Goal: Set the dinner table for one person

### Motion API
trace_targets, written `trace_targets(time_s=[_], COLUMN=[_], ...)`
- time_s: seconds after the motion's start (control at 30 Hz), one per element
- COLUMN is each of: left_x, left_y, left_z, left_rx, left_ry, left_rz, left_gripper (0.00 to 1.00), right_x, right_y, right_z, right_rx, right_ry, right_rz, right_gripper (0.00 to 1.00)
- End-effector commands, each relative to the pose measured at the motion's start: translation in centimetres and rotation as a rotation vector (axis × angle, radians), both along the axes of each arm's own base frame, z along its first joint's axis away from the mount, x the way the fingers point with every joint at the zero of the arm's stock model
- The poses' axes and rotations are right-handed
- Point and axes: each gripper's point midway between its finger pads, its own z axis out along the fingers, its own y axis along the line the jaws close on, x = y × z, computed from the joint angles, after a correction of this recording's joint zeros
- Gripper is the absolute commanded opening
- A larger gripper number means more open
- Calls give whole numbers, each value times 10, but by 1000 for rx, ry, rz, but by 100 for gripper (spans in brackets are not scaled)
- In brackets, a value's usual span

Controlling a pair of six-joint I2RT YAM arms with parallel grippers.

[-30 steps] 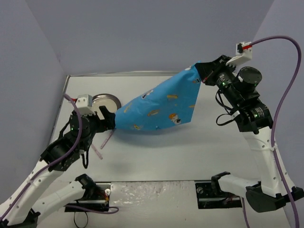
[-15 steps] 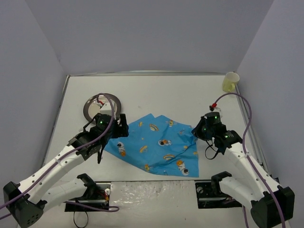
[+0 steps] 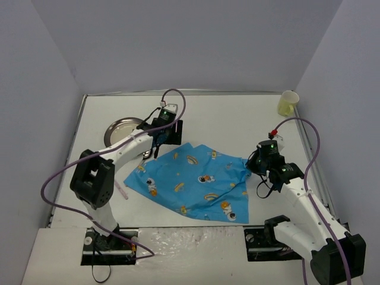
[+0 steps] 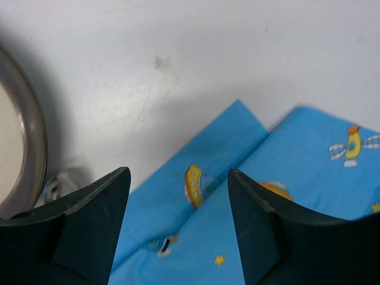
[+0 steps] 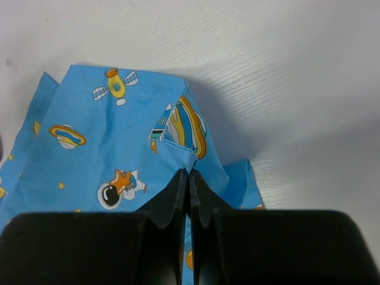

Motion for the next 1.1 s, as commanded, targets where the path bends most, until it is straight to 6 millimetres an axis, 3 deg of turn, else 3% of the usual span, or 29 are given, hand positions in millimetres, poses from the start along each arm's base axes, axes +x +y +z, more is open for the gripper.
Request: trace_targets(time_s=[0.0, 0.1, 0.27, 0.43, 0.73, 0.9, 1.0, 1.07], left_x=[34, 46, 45, 38, 30, 26, 18, 13], left_y=[-27, -33, -51, -55, -52, -53, -52, -52], left_z=[10, -2, -18, -35, -78, -88, -96, -103], left_rx=[5, 35, 5, 20, 85, 103, 121, 123], left_ry=[-50, -19, 46, 84, 158, 174, 190, 204], left_rz=[-110, -144, -199, -219, -212, -211, -210, -202], left_gripper=[60, 58, 60, 65, 65, 49, 30, 11], right_x=[7, 5, 4, 3, -1, -3, -4, -3], right_y=[-2, 2, 7, 8, 8, 8, 8, 8], right_z=[3, -1, -4, -5, -7, -9, -8, -6], right_rx=[-8, 5, 31, 41, 54, 66, 70, 74], right_ry=[-22, -11, -4, -5, -2, 1, -2, -9], right_rz=[0, 16, 38, 46, 47, 42, 42, 39], right_gripper=[0, 0, 0, 0, 0, 0, 0, 0])
